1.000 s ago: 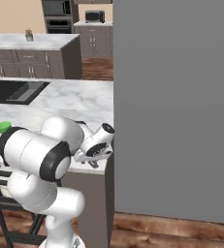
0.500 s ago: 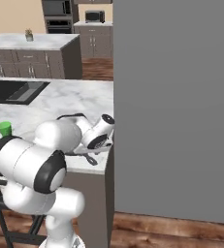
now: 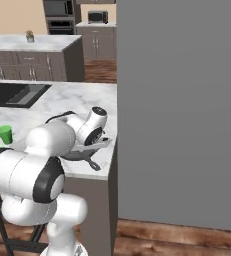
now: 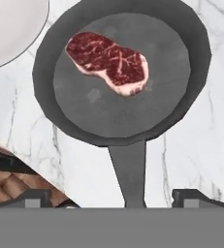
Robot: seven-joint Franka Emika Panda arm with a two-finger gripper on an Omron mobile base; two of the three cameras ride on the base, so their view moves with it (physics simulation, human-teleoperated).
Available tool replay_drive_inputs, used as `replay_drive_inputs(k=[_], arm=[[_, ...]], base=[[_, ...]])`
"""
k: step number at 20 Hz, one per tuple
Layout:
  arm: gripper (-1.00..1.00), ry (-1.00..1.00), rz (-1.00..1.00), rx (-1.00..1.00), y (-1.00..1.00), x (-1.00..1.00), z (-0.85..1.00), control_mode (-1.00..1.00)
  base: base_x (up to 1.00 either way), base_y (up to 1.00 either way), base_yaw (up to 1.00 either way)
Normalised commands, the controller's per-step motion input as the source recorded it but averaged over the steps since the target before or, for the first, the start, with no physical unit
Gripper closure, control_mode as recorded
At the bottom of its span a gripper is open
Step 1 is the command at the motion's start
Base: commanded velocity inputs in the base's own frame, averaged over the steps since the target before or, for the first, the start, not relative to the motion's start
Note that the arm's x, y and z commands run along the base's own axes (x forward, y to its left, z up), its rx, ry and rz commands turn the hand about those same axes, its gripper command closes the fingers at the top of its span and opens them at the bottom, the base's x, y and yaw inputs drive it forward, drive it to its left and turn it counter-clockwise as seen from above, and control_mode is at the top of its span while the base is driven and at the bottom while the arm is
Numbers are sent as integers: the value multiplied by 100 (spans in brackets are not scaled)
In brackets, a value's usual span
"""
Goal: Pick up the pan with the steak in it and place it on the dining table. Then place the steak on the plate.
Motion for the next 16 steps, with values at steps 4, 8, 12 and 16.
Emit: replay_drive_inputs(k=[4, 8, 12, 16], arm=[[-100, 0, 0, -14, 59, 34, -1, -100], [-100, 2, 0, -8, 52, 57, 0, -100], [-100, 3, 0, -2, 29, 54, 0, -100], [-100, 0, 1, 0, 1, 10, 0, -100]], base=[[0, 0, 0], [0, 0, 0], [0, 0, 0], [0, 0, 0]])
